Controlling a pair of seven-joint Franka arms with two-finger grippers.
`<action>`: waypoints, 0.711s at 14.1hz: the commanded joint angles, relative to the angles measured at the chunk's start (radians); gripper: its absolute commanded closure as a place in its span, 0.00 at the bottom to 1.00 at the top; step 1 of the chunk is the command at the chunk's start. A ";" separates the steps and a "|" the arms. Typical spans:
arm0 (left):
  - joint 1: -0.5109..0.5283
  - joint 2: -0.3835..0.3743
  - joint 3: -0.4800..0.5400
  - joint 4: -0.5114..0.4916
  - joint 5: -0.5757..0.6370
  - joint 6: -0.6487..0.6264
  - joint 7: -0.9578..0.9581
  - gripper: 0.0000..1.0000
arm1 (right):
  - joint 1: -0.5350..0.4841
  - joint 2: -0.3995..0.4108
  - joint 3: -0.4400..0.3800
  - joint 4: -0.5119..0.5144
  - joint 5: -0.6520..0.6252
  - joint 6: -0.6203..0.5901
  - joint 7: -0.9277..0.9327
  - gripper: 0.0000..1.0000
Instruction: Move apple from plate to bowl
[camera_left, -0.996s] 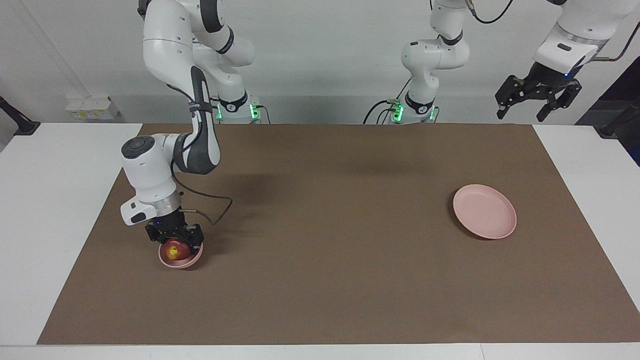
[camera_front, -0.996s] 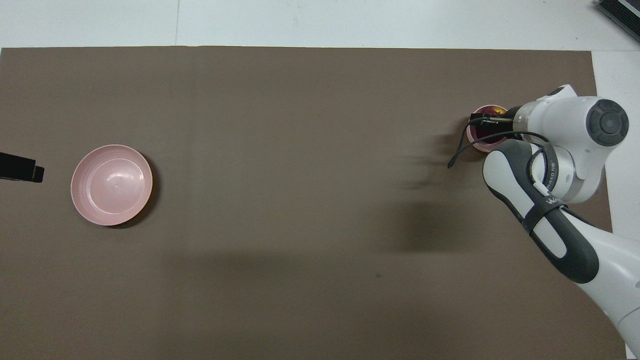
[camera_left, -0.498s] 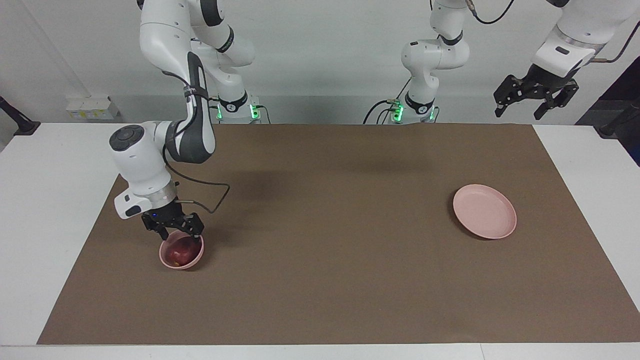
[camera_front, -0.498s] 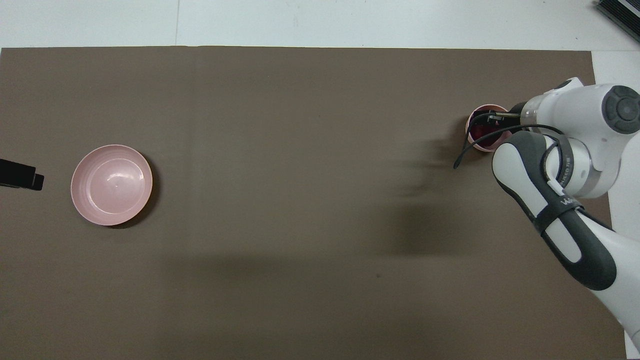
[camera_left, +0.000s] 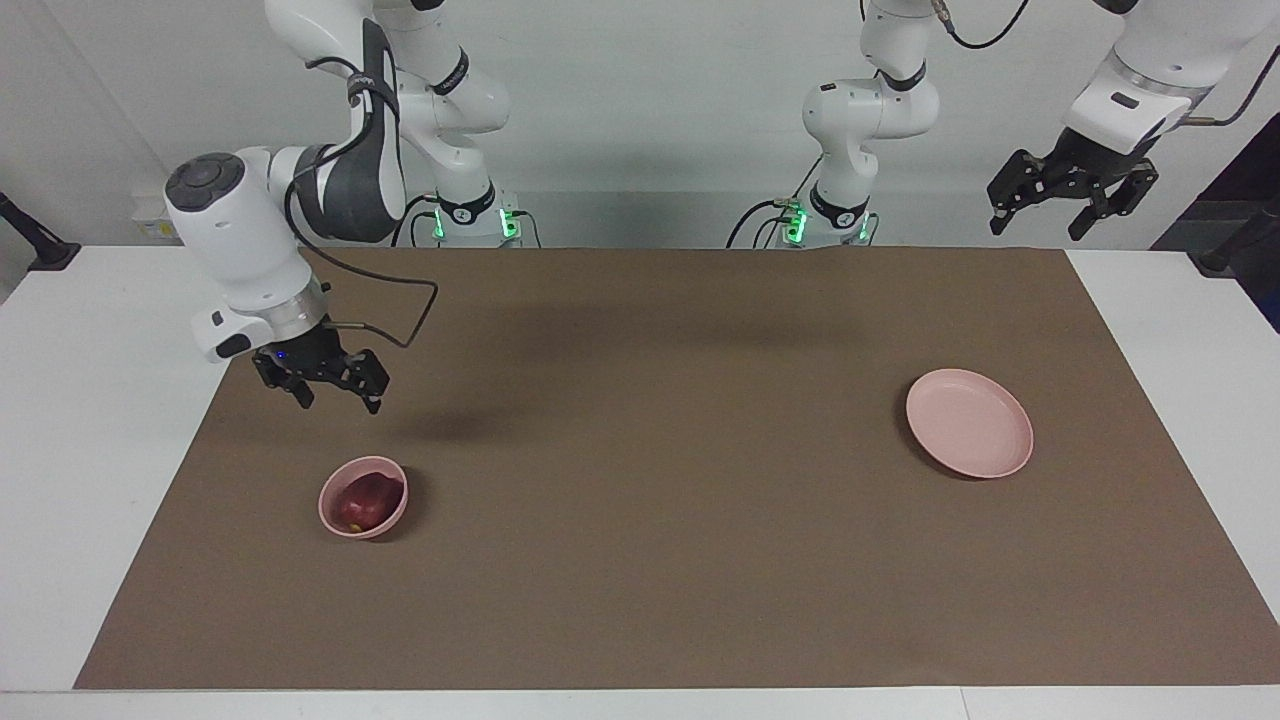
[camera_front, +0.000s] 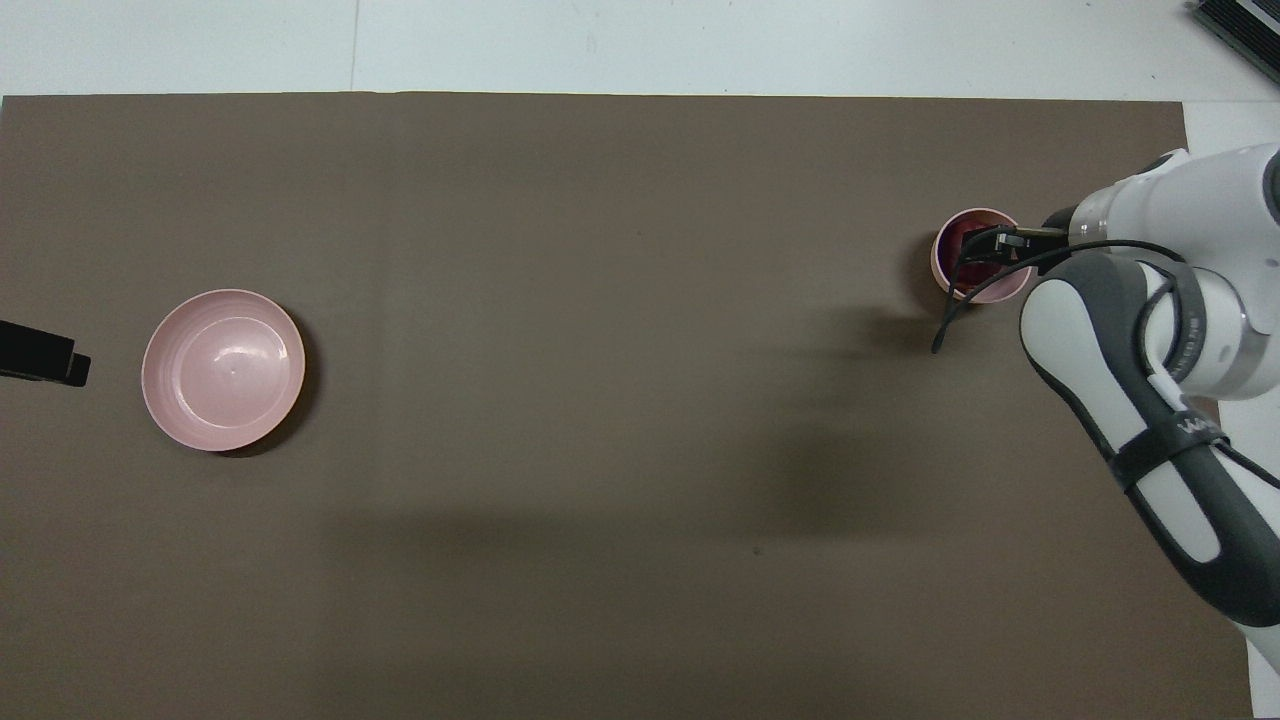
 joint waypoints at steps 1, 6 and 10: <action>-0.008 -0.002 0.009 0.009 0.008 0.002 0.004 0.00 | 0.004 -0.111 0.008 -0.016 -0.029 -0.138 -0.005 0.00; -0.010 -0.002 0.009 0.009 0.008 0.002 0.004 0.00 | -0.008 -0.173 0.011 0.097 -0.010 -0.414 0.032 0.00; -0.008 -0.002 0.009 0.009 0.008 0.002 0.004 0.00 | 0.001 -0.122 0.012 0.262 -0.007 -0.593 0.035 0.00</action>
